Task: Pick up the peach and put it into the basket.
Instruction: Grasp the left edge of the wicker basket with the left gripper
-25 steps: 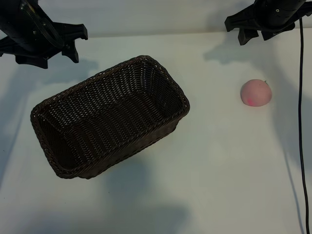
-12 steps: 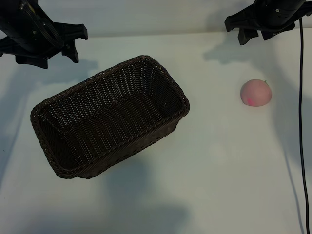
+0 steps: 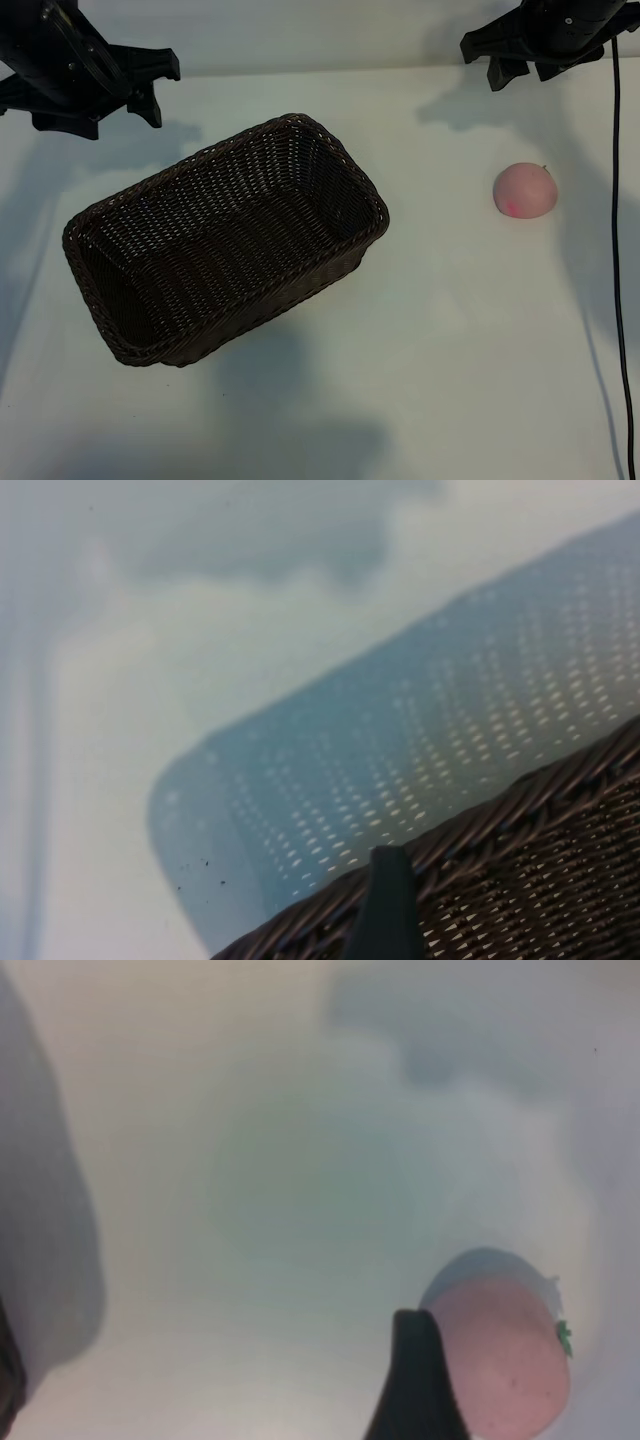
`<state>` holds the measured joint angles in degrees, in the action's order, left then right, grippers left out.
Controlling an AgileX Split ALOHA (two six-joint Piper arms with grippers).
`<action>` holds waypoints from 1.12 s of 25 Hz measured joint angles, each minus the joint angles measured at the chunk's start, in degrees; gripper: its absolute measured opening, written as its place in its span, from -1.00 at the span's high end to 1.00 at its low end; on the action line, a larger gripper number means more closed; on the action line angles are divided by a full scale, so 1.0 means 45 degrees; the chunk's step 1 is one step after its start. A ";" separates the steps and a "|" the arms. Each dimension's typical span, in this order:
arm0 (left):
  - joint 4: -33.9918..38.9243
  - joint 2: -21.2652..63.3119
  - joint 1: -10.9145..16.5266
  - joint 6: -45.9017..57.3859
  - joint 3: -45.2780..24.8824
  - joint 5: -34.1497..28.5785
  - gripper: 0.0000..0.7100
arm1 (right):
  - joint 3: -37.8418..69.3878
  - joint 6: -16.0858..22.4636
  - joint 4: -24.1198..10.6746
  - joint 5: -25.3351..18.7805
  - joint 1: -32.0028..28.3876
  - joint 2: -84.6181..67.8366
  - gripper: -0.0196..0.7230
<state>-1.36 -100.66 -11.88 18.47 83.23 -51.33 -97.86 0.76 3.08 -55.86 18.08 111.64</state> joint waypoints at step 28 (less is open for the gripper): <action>0.0690 0.4545 0.0000 0.4272 -0.8660 0.2665 -0.65 | 0.0000 0.0000 0.0000 -0.0169 0.0000 0.0000 -0.44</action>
<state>1.75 -80.21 -11.88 37.70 44.26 -39.34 -97.86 0.76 3.08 -56.62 18.08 111.64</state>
